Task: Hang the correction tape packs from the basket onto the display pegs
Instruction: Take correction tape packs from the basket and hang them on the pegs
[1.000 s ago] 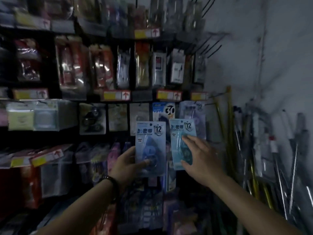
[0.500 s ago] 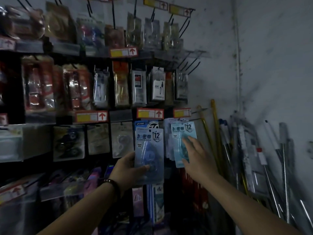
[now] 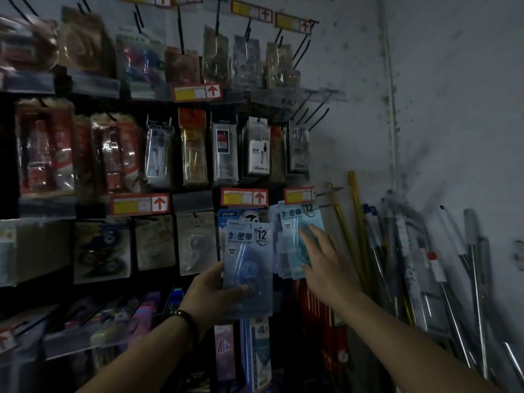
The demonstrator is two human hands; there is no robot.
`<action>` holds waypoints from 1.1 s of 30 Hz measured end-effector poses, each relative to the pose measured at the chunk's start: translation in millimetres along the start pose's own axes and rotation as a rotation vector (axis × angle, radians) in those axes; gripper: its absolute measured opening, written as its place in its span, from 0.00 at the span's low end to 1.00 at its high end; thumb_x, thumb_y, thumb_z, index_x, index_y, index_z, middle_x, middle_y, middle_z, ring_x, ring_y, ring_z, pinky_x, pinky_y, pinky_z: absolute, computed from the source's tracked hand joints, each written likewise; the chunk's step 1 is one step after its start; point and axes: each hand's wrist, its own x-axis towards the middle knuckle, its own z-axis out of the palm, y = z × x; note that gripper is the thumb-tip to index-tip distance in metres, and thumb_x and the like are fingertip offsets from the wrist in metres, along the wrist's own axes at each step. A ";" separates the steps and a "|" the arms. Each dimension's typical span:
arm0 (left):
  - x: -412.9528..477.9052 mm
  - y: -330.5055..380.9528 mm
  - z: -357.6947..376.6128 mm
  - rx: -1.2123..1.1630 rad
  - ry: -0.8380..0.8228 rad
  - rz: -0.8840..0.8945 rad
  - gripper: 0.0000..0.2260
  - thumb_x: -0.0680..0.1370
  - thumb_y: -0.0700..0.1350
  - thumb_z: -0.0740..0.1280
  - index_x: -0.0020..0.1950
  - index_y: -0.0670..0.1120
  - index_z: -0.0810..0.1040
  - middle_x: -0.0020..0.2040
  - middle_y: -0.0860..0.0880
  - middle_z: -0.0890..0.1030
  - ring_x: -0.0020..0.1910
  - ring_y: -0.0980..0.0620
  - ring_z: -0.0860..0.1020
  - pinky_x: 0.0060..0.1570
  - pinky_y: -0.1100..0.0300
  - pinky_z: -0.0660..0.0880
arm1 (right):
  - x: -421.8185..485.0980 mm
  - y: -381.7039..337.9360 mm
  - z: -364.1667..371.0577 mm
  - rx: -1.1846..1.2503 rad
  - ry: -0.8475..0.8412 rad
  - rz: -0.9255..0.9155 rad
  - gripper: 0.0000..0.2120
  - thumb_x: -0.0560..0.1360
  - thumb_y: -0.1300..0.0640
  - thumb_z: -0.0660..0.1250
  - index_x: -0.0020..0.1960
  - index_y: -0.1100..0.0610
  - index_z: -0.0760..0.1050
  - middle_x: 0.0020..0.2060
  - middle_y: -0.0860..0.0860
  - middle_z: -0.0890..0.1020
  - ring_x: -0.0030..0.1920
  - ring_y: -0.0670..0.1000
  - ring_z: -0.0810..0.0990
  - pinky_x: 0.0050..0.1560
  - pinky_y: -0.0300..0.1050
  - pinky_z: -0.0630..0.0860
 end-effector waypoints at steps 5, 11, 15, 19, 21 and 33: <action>2.0 -4.8 1.1 0.004 -0.010 -0.009 0.17 0.75 0.37 0.77 0.60 0.51 0.82 0.51 0.49 0.89 0.47 0.49 0.88 0.40 0.55 0.84 | 8.7 3.4 -2.5 0.023 -0.028 -0.016 0.40 0.82 0.51 0.69 0.85 0.46 0.48 0.82 0.46 0.50 0.81 0.53 0.53 0.77 0.56 0.67; 7.3 -6.9 0.4 0.025 -0.007 -0.015 0.17 0.76 0.39 0.77 0.61 0.54 0.81 0.54 0.50 0.88 0.51 0.48 0.88 0.49 0.43 0.86 | 15.1 4.5 -3.2 0.034 -0.103 -0.015 0.41 0.81 0.52 0.71 0.85 0.44 0.49 0.80 0.45 0.53 0.80 0.53 0.57 0.76 0.58 0.69; 9.8 -4.1 3.0 0.017 0.014 -0.004 0.17 0.75 0.40 0.78 0.61 0.53 0.82 0.54 0.48 0.89 0.50 0.48 0.88 0.51 0.41 0.85 | 20.7 2.1 6.8 -0.013 -0.118 -0.013 0.41 0.79 0.56 0.72 0.83 0.47 0.51 0.78 0.46 0.53 0.77 0.54 0.60 0.69 0.59 0.75; 10.1 -2.5 5.6 0.013 0.037 -0.025 0.18 0.75 0.41 0.79 0.62 0.54 0.81 0.53 0.48 0.88 0.49 0.47 0.88 0.46 0.43 0.86 | 30.7 2.2 21.8 -0.061 -0.115 -0.010 0.42 0.73 0.61 0.76 0.77 0.50 0.54 0.73 0.51 0.60 0.70 0.57 0.69 0.60 0.57 0.81; 9.5 -1.8 6.9 0.016 0.048 -0.026 0.18 0.74 0.41 0.79 0.62 0.54 0.81 0.53 0.48 0.88 0.48 0.48 0.89 0.45 0.44 0.87 | 33.2 0.9 25.6 -0.099 -0.090 -0.019 0.42 0.72 0.63 0.77 0.76 0.51 0.56 0.72 0.53 0.61 0.69 0.57 0.70 0.60 0.56 0.81; 14.0 8.4 40.2 -0.076 0.070 -0.009 0.11 0.77 0.44 0.76 0.58 0.54 0.82 0.55 0.48 0.87 0.54 0.45 0.86 0.56 0.41 0.84 | -35.3 -36.4 3.4 0.248 0.013 -0.222 0.39 0.73 0.34 0.66 0.79 0.45 0.59 0.70 0.43 0.65 0.68 0.48 0.72 0.62 0.51 0.79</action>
